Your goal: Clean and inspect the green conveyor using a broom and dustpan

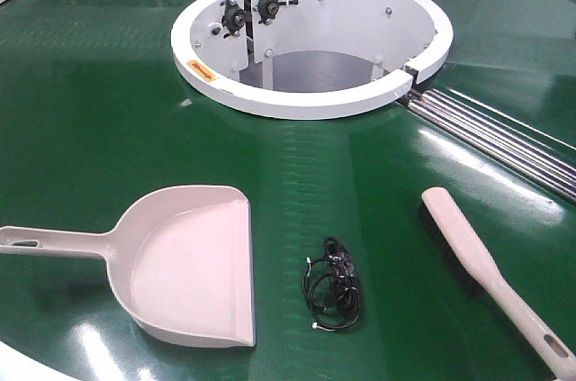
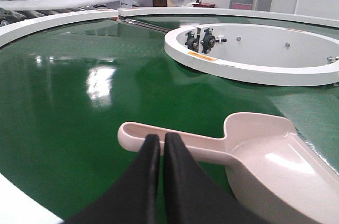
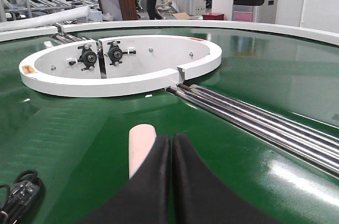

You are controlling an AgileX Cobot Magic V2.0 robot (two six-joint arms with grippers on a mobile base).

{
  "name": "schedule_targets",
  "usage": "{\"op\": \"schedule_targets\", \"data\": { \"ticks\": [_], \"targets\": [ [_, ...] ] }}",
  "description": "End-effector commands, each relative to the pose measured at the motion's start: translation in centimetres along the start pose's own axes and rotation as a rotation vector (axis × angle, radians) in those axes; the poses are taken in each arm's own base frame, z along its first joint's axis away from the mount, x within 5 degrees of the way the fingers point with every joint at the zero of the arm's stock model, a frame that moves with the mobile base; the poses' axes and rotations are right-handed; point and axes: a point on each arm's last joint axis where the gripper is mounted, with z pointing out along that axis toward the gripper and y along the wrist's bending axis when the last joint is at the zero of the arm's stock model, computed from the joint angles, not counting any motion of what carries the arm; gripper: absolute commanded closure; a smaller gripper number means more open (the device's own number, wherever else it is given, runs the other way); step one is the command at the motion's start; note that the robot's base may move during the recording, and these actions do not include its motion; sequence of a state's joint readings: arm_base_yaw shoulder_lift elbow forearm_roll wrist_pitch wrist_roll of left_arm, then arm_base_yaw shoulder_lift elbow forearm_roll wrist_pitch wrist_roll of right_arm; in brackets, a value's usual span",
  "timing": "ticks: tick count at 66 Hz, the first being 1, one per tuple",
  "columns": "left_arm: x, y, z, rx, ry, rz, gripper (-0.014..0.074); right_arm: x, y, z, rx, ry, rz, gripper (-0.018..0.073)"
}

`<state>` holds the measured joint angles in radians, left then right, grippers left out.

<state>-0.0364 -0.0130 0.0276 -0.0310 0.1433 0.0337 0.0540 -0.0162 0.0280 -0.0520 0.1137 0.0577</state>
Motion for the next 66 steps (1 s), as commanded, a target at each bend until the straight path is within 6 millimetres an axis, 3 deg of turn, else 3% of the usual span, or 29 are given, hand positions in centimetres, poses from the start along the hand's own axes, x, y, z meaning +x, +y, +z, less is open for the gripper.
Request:
{"op": "schedule_targets", "data": {
  "ticks": [1,66],
  "targets": [
    [0.23,0.02,0.05,-0.002,-0.063,-0.016,0.0603,-0.07,0.04,0.0,-0.005,-0.067,-0.007,0.0568],
    [0.17,0.02,0.05,-0.003,-0.069,-0.006,0.0603,-0.07,0.04,0.0,-0.005,-0.067,-0.007,0.0568]
  ]
}}
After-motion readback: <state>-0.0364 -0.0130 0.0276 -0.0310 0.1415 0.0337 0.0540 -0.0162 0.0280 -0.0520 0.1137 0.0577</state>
